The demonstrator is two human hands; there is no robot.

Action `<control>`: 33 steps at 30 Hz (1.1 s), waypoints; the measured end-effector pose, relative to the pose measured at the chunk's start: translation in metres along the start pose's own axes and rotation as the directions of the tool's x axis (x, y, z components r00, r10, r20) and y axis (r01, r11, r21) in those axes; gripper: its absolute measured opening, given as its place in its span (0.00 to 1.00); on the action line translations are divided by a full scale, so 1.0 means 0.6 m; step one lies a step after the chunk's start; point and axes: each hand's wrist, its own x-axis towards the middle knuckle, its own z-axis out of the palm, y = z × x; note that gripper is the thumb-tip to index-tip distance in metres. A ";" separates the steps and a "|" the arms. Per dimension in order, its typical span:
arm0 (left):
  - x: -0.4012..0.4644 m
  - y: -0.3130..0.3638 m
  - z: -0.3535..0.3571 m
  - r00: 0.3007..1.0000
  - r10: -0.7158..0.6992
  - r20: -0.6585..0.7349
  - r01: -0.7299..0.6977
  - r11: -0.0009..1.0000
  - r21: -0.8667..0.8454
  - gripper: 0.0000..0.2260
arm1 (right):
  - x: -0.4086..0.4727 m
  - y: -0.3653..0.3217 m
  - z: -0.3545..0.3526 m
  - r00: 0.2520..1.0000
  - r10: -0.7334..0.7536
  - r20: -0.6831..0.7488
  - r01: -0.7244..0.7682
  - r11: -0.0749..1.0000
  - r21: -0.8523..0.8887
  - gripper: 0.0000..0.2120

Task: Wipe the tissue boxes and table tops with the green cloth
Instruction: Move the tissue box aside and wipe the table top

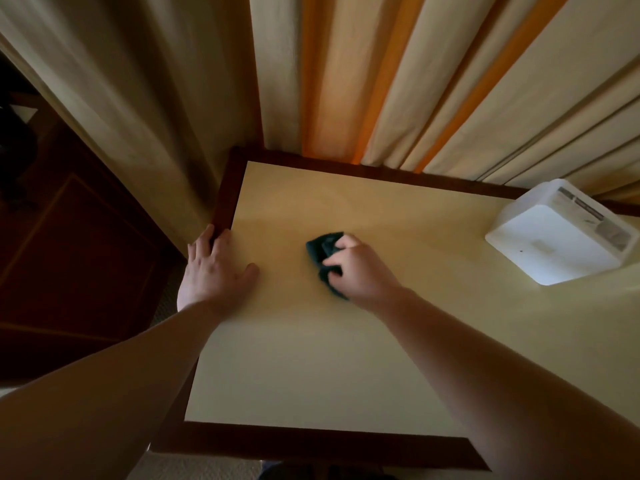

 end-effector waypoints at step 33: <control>0.004 -0.016 -0.001 0.995 0.079 -0.060 -0.083 0.994 -0.066 0.45 | 0.258 -0.011 -0.045 0.985 0.004 -0.171 -0.016 0.998 -0.068 0.18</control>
